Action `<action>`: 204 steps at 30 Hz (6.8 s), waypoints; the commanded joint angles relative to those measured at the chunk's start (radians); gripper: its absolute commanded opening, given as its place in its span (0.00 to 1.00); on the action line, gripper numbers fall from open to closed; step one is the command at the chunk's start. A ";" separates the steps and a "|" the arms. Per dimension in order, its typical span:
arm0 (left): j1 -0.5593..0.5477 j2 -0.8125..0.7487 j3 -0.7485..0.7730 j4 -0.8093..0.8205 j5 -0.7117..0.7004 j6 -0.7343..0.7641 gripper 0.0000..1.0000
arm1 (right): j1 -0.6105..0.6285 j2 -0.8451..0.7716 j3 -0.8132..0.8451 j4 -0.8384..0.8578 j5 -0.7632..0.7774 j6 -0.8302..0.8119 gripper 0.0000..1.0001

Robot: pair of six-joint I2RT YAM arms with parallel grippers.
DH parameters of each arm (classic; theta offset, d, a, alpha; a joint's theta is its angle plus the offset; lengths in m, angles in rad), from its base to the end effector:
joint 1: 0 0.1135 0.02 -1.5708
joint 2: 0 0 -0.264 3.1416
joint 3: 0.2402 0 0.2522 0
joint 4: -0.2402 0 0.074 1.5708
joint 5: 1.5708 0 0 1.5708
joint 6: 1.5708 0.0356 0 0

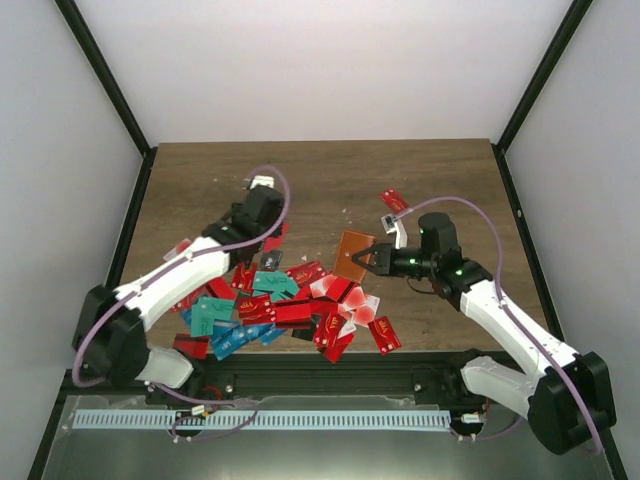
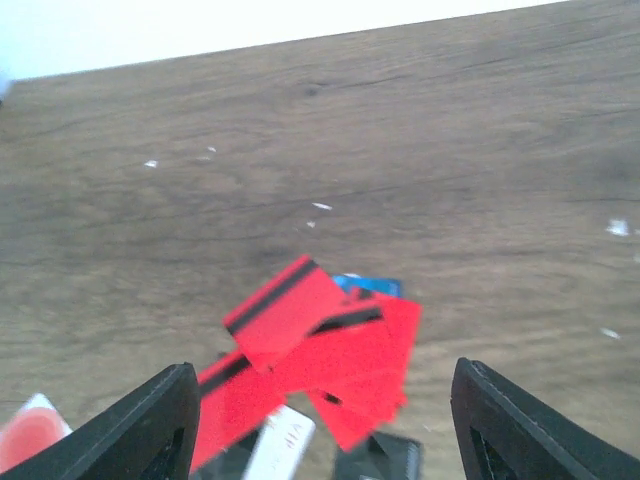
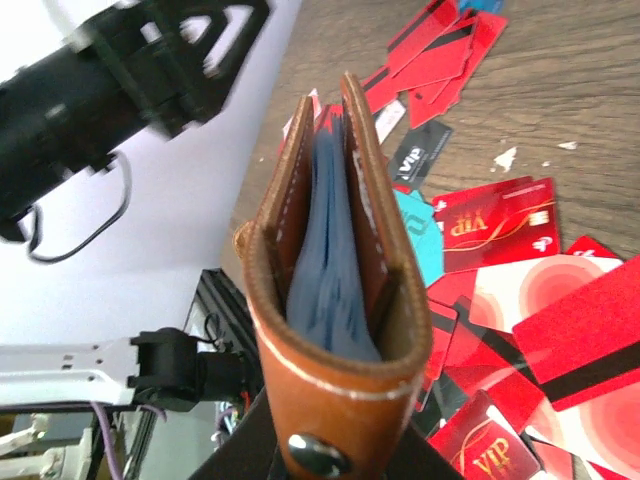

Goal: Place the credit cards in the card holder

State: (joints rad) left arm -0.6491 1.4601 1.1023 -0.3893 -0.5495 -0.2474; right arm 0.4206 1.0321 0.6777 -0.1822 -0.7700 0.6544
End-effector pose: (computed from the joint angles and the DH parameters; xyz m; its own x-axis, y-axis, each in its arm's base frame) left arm 0.2645 -0.1773 0.2754 -0.5763 0.1752 -0.7982 0.0713 0.9838 0.1644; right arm 0.1913 0.1127 0.2605 -0.8811 0.0846 -0.4653 -0.3818 0.4532 0.8055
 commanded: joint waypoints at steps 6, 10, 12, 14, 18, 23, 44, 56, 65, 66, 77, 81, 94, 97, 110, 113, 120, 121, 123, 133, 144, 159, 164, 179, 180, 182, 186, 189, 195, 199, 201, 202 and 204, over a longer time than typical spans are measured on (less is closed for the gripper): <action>-0.003 -0.390 -0.294 0.278 0.676 -0.013 0.81 | 0.007 0.068 0.053 0.019 0.077 -0.050 0.01; -0.004 -0.409 -0.347 0.345 0.829 -0.026 0.84 | 0.006 0.108 0.059 0.056 0.037 -0.050 0.01; -0.005 -0.376 -0.353 0.365 0.874 -0.032 0.83 | 0.007 0.119 0.056 0.077 0.012 -0.046 0.01; -0.017 -0.303 -0.350 0.408 0.943 -0.047 0.82 | 0.007 0.121 0.053 0.098 -0.016 -0.039 0.01; -0.050 -0.239 -0.334 0.437 0.974 -0.045 0.80 | 0.006 0.115 0.051 0.099 -0.021 -0.042 0.01; -0.068 -0.181 -0.318 0.447 0.955 -0.039 0.73 | 0.006 0.110 0.045 0.103 -0.034 -0.037 0.01; -0.071 -0.119 -0.303 0.558 0.863 -0.061 0.09 | 0.006 0.087 0.023 0.141 -0.110 -0.048 0.01; -0.070 -0.075 -0.319 0.573 0.856 -0.074 0.04 | 0.005 0.271 -0.007 0.162 0.081 -0.029 0.12; -0.063 0.134 -0.239 0.610 0.846 -0.064 0.04 | -0.032 0.571 0.054 0.258 0.097 -0.024 0.31; -0.063 0.159 -0.220 0.610 0.845 -0.064 0.04 | -0.043 0.603 0.068 0.251 0.101 -0.030 0.32; -0.057 0.234 -0.135 0.583 0.832 -0.126 0.04 | -0.098 0.670 0.146 0.073 0.214 -0.130 0.60; -0.057 0.211 -0.134 0.565 0.838 -0.128 0.04 | -0.097 0.608 0.126 0.057 0.224 -0.135 0.66; -0.057 0.241 -0.099 0.545 0.856 -0.111 0.04 | -0.096 0.431 0.083 0.115 0.101 -0.096 0.66; -0.057 0.248 -0.097 0.552 0.858 -0.115 0.04 | -0.096 0.466 0.089 0.106 0.125 -0.096 0.61; -0.057 0.235 -0.118 0.542 0.868 -0.042 0.04 | -0.097 0.479 0.067 0.144 0.221 -0.110 0.53; -0.058 0.228 -0.107 0.541 0.895 -0.018 0.04 | -0.114 0.488 0.066 0.160 0.244 -0.097 0.50; -0.057 0.225 -0.044 0.513 0.955 0.032 0.04 | -0.191 0.506 0.018 0.254 0.092 -0.082 0.47; -0.057 0.225 -0.033 0.504 0.951 0.036 0.04 | -0.195 0.494 0.005 0.273 0.065 -0.080 0.48; -0.057 0.227 -0.006 0.486 0.941 0.040 0.04 | -0.197 0.463 -0.021 0.319 0.006 -0.083 0.49; -0.057 0.266 0.039 0.475 0.940 0.023 0.04 | -0.197 0.386 -0.076 0.383 -0.090 -0.092 0.49; -0.052 0.366 0.086 0.517 1.030 0.043 0.04 | -0.197 0.436 -0.026 0.388 -0.014 -0.078 0.39; 0.024 0.445 0.139 0.448 1.109 0.138 0.05 | -0.200 0.391 -0.109 0.477 0.268 0.032 0.27; 0.038 0.496 0.157 0.449 1.132 0.136 0.05 | -0.200 0.550 -0.049 0.504 0.174 0.045 0.23; 0.073 0.548 0.175 0.441 1.133 0.131 0.06 | -0.130 0.776 0.080 0.522 0.078 0.063 0.20; 0.076 0.548 0.172 0.441 1.132 0.129 0.06 | -0.124 0.790 0.092 0.509 0.083 0.063 0.19; 0.082 0.546 0.166 0.443 1.132 0.125 0.07 | -0.113 0.817 0.117 0.467 0.112 0.058 0.18; 0.088 0.546 0.162 0.439 1.128 0.120 0.07 | -0.106 0.866 0.168 0.346 0.223 0.054 0.17; 0.095 0.541 0.162 0.431 1.122 0.119 0.07 | -0.105 0.878 0.173 0.319 0.255 0.057 0.15; 0.122 0.520 0.136 0.443 1.106 0.091 0.09 | -0.099 0.889 0.208 0.264 0.285 0.074 0.15; 0.144 0.520 0.123 0.448 1.120 0.063 0.13 | -0.084 0.903 0.234 0.221 0.314 0.074 0.15; 0.152 0.524 0.119 0.439 1.096 0.056 0.15 | -0.078 0.909 0.242 0.205 0.328 0.072 0.15; 0.155 0.525 0.119 0.433 1.065 0.045 0.16 | -0.074 0.912 0.246 0.197 0.335 0.072 0.15; 0.166 0.526 0.112 0.429 1.028 0.023 0.18 | -0.071 0.914 0.254 0.176 0.362 0.073 0.15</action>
State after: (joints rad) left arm -0.4999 1.9911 1.2327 0.0460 0.5423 -0.1844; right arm 0.3367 1.8946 0.9222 0.1307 -0.5385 0.7246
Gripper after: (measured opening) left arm 0.169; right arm 0.151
